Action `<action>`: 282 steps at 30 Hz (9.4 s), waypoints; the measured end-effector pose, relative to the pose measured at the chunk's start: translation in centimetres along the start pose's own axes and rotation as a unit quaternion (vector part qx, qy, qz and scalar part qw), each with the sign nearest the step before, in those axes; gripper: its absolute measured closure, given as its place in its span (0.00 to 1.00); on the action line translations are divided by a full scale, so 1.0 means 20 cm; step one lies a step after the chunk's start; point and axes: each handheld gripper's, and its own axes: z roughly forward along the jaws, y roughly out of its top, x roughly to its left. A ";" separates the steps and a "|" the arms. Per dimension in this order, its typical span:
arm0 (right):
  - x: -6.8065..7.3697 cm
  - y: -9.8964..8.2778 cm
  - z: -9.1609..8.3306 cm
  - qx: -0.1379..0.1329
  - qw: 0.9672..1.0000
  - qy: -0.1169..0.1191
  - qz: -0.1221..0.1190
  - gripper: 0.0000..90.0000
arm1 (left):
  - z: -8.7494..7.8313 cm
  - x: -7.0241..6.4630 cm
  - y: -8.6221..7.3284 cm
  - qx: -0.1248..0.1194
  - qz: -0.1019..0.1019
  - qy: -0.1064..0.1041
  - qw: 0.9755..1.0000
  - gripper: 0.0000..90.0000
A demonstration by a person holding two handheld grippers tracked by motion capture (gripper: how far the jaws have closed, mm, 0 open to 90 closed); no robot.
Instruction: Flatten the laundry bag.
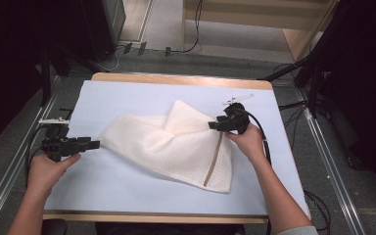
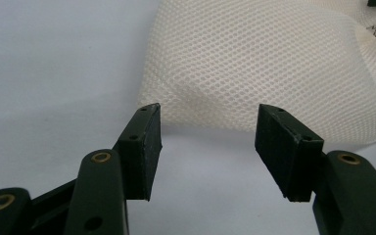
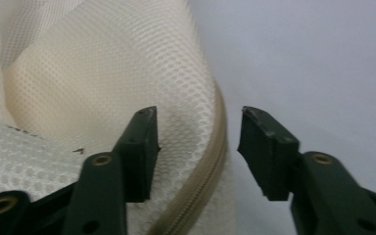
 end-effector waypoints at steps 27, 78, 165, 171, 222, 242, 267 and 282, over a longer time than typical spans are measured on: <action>0.24 -0.30 -0.24 0.003 1.000 0.011 -0.002 0.86 | 0.22 -0.08 0.28 0.010 0.030 -0.024 0.999 0.47; 0.22 -0.34 -0.30 -0.017 1.000 -0.013 -0.015 0.88 | 0.63 -0.04 0.43 0.093 0.054 -0.050 0.993 1.00; 0.03 -0.17 -0.30 -0.092 0.995 -0.031 0.018 0.46 | 0.39 0.23 0.35 0.024 -0.020 0.022 0.999 1.00; 0.01 -0.21 -0.34 -0.092 0.995 -0.023 0.009 0.62 | 0.35 0.26 0.34 0.000 -0.021 0.022 1.000 0.96; -0.08 -0.15 -0.06 -0.051 0.997 -0.052 -0.002 0.68 | 0.21 -0.11 -0.16 0.016 -0.022 0.065 0.997 0.47; -0.21 -0.18 0.05 -0.011 0.998 -0.044 0.042 0.79 | 0.34 -0.08 -0.02 0.024 -0.032 0.037 0.999 0.98; 0.06 -0.27 -0.15 0.009 0.999 -0.026 0.025 0.84 | 0.41 0.18 0.30 -0.019 -0.045 0.035 0.998 0.99; 0.22 -0.47 -0.27 0.030 0.999 -0.007 0.032 0.83 | 0.54 0.14 0.43 -0.019 -0.024 0.023 0.999 0.98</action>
